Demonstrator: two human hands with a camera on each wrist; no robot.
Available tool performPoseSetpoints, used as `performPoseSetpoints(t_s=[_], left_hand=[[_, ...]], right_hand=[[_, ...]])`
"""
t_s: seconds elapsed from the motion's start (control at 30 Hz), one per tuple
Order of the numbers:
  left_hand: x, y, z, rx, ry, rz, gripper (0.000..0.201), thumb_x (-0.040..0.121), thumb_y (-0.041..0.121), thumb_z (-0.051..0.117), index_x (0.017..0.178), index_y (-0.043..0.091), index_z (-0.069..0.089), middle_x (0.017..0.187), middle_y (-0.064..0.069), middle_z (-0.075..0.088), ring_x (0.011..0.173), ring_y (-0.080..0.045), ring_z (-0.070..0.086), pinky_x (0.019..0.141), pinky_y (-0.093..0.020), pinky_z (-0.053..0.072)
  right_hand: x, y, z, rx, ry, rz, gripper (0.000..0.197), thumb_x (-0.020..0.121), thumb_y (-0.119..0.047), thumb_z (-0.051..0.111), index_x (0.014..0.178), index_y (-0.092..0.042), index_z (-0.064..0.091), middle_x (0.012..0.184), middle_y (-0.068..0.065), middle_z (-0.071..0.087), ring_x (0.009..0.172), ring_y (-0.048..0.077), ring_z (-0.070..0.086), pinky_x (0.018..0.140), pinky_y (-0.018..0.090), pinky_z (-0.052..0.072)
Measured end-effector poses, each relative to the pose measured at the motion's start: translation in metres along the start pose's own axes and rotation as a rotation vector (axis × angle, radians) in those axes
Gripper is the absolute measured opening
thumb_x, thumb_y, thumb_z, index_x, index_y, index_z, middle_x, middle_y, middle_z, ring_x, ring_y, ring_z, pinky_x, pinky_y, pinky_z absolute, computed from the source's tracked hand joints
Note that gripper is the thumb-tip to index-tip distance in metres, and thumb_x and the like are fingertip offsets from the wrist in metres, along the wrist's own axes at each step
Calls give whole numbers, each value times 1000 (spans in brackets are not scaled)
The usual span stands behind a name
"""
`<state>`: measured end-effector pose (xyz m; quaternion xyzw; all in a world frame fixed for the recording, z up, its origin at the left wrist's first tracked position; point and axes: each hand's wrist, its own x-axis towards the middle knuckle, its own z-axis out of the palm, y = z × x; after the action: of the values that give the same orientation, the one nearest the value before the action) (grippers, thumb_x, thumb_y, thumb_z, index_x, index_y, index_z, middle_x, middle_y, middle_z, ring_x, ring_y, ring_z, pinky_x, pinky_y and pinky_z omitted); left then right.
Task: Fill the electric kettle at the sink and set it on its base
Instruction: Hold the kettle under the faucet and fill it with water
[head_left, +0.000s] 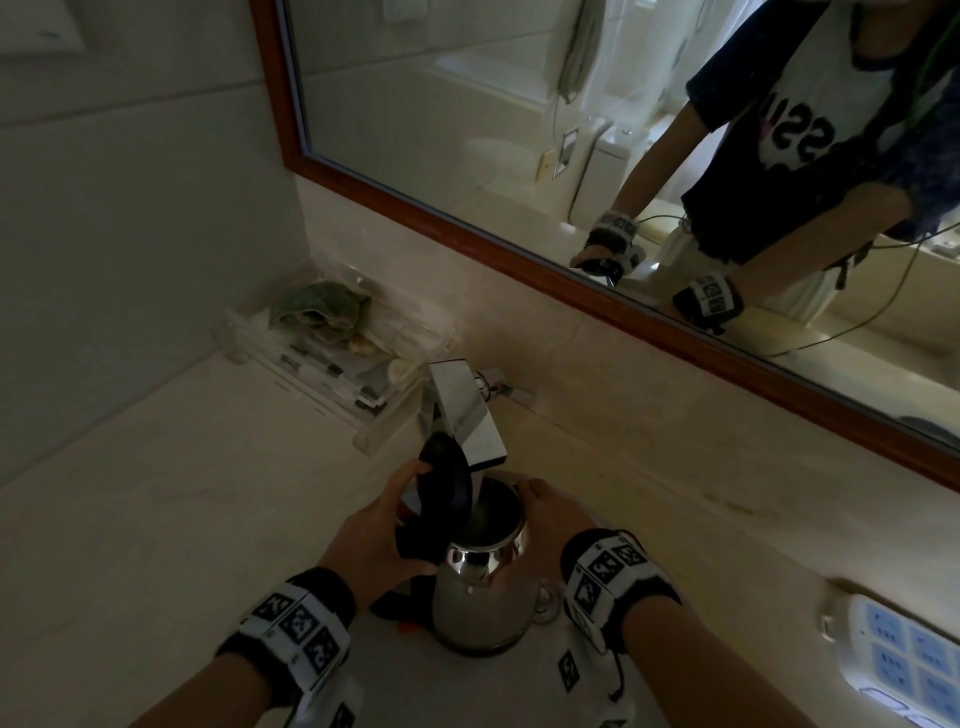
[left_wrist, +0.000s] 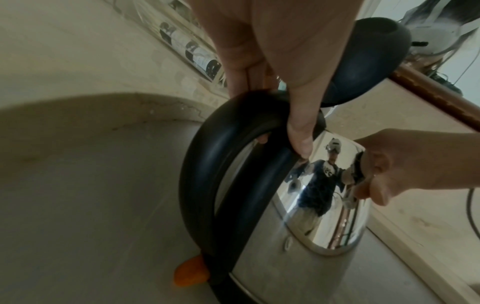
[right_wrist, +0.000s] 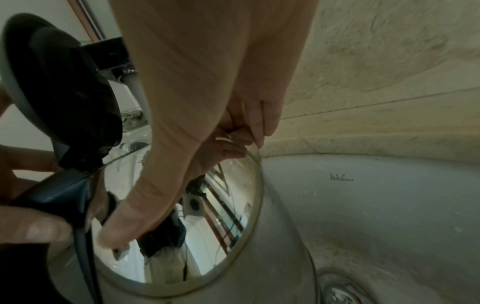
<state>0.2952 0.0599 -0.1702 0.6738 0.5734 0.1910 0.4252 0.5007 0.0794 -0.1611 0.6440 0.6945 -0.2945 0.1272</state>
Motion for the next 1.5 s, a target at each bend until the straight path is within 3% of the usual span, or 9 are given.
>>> performPoseSetpoints(t_s=[0.17, 0.33, 0.47, 0.63, 0.93, 1.13, 1.27, 1.43, 1.5], left_hand=[[-1, 0, 0, 2, -2, 7, 96, 64, 14, 79, 120, 46, 8, 85, 25, 42, 85, -10, 49, 77, -21, 37], [-2, 0, 2, 16, -9, 11, 93, 64, 15, 79, 117, 47, 10, 87, 18, 44, 87, -11, 49, 78, -22, 37], [-3, 0, 2, 33, -10, 9, 96, 65, 15, 79, 125, 43, 9, 89, 12, 46, 88, -10, 49, 78, -21, 37], [-3, -1, 3, 46, -11, 13, 90, 64, 16, 79, 112, 51, 11, 91, 12, 46, 89, -9, 49, 79, -22, 37], [-2, 0, 2, 30, -21, -20, 95, 64, 18, 80, 121, 48, 9, 95, 7, 47, 91, -12, 49, 81, -23, 38], [-2, 1, 2, 37, -18, -2, 94, 64, 17, 80, 117, 45, 8, 96, 7, 46, 91, -10, 47, 80, -20, 35], [-3, 1, 2, 25, -16, -3, 92, 65, 17, 79, 117, 47, 9, 91, 14, 45, 89, -9, 47, 80, -20, 35], [-3, 0, 4, 33, -3, 17, 88, 64, 17, 79, 109, 54, 12, 87, 27, 42, 84, -9, 49, 76, -21, 36], [-3, 1, 4, 35, 2, 20, 86, 65, 18, 78, 106, 56, 14, 86, 26, 43, 83, -10, 49, 77, -22, 37]], right_hand=[[-1, 0, 1, 10, 11, -1, 113, 61, -50, 81, 149, -17, 19, 151, 6, 31, 136, 28, 38, 110, 37, 36], [-2, 1, 4, -1, 29, -15, 106, 65, -50, 79, 148, -18, 21, 150, 6, 31, 135, 27, 38, 110, 36, 35], [-3, 2, 4, 0, 11, -13, 107, 69, -48, 77, 150, -16, 15, 154, 7, 23, 139, 28, 33, 111, 36, 33], [-3, 1, 4, 8, 5, -7, 112, 65, -51, 78, 150, -17, 14, 154, 6, 24, 139, 27, 33, 112, 36, 33], [-5, -1, 2, 13, -5, -15, 111, 65, -47, 81, 149, -17, 16, 153, 7, 25, 139, 28, 33, 112, 36, 33], [-7, 0, 0, 35, 2, -35, 108, 71, -41, 79, 151, -18, 10, 155, 7, 21, 140, 28, 32, 112, 34, 32], [-6, -1, 1, 22, -9, -27, 110, 70, -43, 79, 151, -18, 8, 156, 8, 18, 141, 29, 31, 113, 36, 32], [0, -1, 0, -15, -89, 8, 118, 73, -46, 76, 153, -10, -3, 161, 12, 2, 146, 31, 19, 117, 38, 26], [1, 1, -2, -36, -98, 5, 114, 76, -46, 73, 153, -10, -4, 161, 11, 1, 147, 31, 17, 118, 38, 25]])
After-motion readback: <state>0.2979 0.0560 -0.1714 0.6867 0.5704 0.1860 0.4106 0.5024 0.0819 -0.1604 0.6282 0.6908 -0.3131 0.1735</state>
